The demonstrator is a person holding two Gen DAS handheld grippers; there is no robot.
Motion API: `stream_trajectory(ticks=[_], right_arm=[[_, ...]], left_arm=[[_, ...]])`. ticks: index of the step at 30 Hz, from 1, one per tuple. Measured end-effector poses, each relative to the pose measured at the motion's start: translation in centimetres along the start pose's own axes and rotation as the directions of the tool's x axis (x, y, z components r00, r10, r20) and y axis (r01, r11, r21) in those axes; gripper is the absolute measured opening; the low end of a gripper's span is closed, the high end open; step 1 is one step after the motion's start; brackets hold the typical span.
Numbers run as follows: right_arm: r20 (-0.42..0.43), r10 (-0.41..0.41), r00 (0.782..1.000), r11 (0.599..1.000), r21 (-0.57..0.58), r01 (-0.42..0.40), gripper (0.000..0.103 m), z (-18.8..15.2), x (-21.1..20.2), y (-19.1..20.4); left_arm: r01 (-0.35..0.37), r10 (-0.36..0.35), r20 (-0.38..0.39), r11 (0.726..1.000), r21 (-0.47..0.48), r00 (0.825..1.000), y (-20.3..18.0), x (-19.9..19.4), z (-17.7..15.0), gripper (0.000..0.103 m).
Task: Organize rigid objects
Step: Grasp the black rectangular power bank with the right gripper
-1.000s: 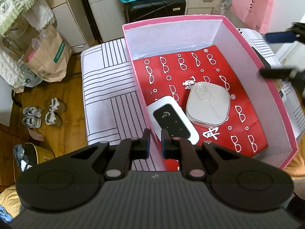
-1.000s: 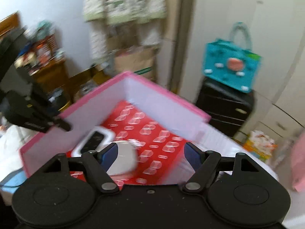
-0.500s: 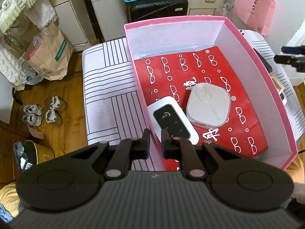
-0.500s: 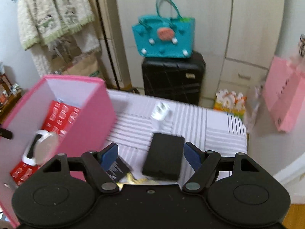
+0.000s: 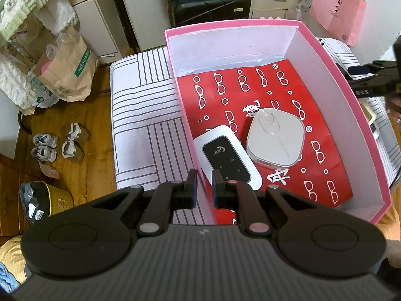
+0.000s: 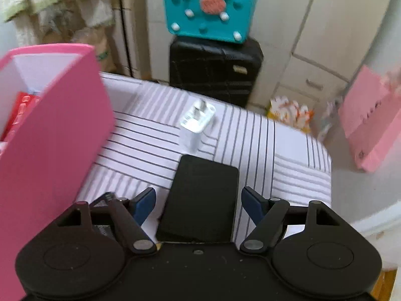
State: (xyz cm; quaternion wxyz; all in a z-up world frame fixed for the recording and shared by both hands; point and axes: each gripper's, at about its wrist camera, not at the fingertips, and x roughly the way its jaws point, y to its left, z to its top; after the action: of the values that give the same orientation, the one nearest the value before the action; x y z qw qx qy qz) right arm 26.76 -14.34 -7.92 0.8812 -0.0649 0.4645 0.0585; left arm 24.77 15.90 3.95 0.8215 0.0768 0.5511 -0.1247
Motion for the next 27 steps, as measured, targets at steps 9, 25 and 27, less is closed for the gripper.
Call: stream_trajectory(ticks=[9, 25, 27], right_arm=[[0.031, 0.040, 0.999, 0.999, 0.031, -0.041, 0.068, -0.8, -0.1, -1.4], [0.258, 0.152, 0.954, 0.988, -0.064, -0.140, 0.068, -0.1, -9.8, 0.3], [0.280, 0.218, 0.935, 0.976, -0.082, -0.203, 0.068, 0.3, -11.3, 1.2]], left_arm=[[-0.009, 0.009, -0.019, 1.000, -0.009, 1.000, -0.2, 0.2, -0.1, 0.011], [0.020, -0.020, -0.013, 0.999, -0.035, 1.000, 0.5, 0.2, -0.2, 0.011], [0.019, -0.019, -0.007, 0.999, -0.040, 1.000, 0.4, 0.2, -0.3, 0.011]])
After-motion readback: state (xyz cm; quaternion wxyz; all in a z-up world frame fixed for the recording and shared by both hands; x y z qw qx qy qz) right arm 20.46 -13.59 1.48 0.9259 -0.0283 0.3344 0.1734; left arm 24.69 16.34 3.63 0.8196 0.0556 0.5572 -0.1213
